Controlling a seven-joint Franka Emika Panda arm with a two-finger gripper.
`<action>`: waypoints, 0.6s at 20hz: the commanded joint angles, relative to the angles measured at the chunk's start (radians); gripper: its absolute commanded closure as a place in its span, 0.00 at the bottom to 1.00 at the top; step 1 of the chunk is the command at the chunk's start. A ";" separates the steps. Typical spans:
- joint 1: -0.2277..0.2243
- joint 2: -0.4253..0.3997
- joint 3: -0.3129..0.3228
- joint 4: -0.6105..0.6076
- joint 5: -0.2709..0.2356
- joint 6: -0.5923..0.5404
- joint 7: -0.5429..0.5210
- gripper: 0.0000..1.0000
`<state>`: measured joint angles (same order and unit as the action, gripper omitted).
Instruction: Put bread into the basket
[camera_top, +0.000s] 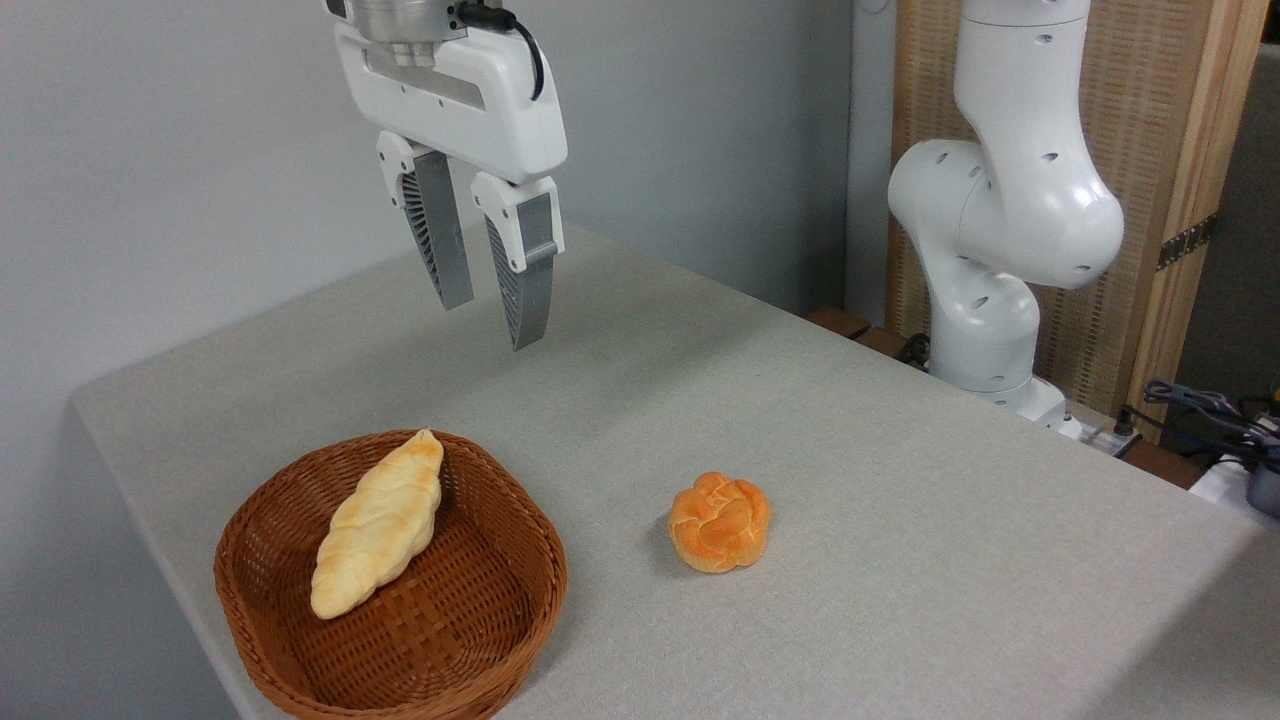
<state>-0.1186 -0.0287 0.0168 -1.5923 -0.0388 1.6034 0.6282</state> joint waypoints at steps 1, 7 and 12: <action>0.004 -0.013 0.017 -0.006 -0.010 -0.005 0.022 0.00; 0.004 -0.013 0.019 -0.006 -0.010 -0.005 0.022 0.00; 0.004 -0.022 0.019 -0.014 -0.010 -0.005 0.022 0.00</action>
<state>-0.1136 -0.0288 0.0242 -1.5923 -0.0388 1.6034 0.6282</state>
